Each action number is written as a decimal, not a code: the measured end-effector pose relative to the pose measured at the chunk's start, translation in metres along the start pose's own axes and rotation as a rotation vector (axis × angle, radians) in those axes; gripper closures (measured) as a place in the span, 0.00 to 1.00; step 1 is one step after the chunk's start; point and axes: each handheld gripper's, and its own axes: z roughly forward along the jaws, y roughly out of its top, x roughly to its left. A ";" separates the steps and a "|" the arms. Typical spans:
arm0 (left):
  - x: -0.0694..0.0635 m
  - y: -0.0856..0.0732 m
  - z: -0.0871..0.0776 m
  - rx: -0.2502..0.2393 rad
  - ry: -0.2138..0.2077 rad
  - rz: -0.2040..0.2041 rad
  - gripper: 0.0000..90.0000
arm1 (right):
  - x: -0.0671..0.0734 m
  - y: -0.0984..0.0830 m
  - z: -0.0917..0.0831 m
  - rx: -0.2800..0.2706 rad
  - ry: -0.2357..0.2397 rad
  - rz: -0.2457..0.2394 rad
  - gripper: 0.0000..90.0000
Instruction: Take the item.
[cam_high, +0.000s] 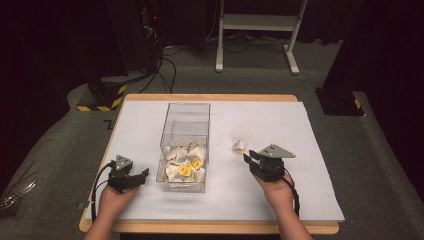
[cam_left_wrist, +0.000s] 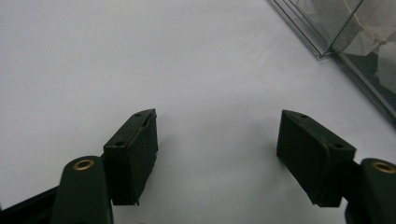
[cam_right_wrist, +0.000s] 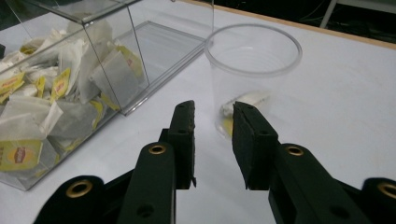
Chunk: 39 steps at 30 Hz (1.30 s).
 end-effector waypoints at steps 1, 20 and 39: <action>0.000 0.000 0.000 0.000 0.001 0.003 0.33 | 0.000 -0.003 -0.001 0.001 -0.005 -0.003 0.76; -0.003 -0.001 -0.001 -0.006 0.012 0.014 0.36 | -0.018 -0.049 -0.026 0.030 -0.072 0.060 0.63; -0.018 -0.002 -0.018 -0.052 -0.028 0.055 0.36 | -0.027 -0.066 -0.027 0.038 -0.101 0.072 0.59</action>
